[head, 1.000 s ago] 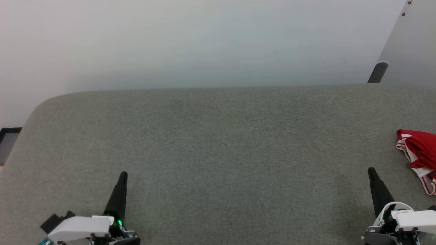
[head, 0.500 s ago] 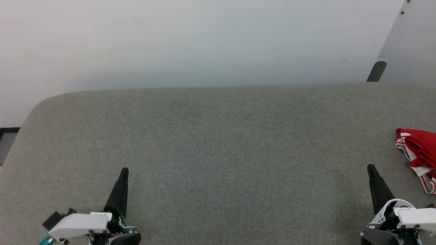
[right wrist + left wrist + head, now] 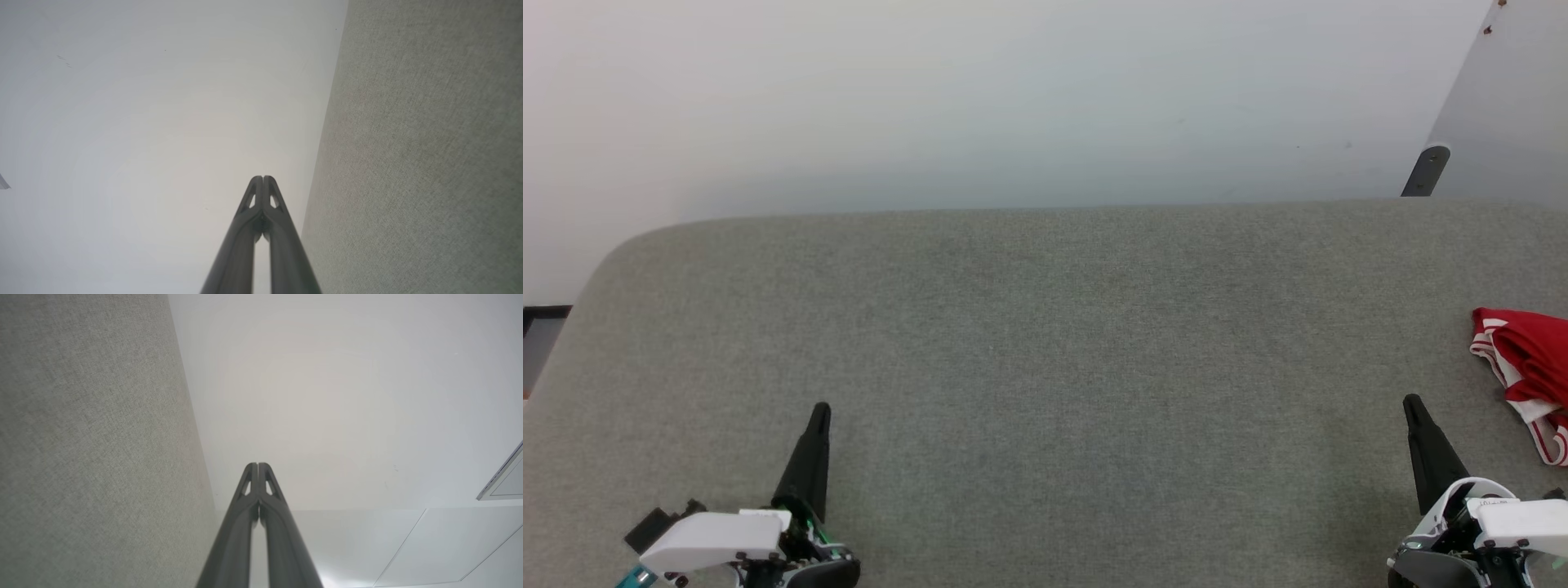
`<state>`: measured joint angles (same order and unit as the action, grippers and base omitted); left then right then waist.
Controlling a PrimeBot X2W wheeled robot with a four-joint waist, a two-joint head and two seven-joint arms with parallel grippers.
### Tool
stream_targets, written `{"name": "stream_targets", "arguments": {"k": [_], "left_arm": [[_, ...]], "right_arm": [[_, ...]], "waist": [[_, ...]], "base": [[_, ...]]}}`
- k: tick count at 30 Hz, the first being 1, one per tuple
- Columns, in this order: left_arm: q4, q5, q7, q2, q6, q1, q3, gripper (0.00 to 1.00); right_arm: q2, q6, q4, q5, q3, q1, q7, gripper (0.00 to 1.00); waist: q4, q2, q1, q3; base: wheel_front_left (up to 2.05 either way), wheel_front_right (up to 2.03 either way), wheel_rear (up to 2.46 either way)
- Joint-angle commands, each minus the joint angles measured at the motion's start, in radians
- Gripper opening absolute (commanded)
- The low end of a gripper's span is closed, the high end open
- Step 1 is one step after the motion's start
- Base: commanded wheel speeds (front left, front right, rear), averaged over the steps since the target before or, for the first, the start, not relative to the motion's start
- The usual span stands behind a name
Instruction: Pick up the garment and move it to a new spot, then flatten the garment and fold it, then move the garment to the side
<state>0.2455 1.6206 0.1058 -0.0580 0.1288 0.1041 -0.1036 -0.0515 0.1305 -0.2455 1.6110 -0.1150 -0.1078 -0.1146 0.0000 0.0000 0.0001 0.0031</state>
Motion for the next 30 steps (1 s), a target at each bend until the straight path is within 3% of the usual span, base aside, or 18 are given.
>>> {"name": "stream_targets", "arguments": {"k": [1, 30], "left_arm": [[0.001, 0.0, 0.005, 0.002, 0.003, 0.01, -0.002, 0.0], [0.001, -0.004, 0.007, 0.005, 0.004, 0.011, -0.006, 0.0]], "right_arm": [[0.004, 0.0, 0.0, 0.003, 0.001, -0.004, -0.001, 0.0], [0.004, 0.0, 0.0, 0.003, 0.001, -0.003, -0.001, 0.0]], "waist": [[0.0, 0.0, -0.0001, 0.0], [0.0, 0.0, -0.0001, 0.0]], "base": [[0.0, 0.0, 0.0], [0.0, 0.0, 0.0]]}}
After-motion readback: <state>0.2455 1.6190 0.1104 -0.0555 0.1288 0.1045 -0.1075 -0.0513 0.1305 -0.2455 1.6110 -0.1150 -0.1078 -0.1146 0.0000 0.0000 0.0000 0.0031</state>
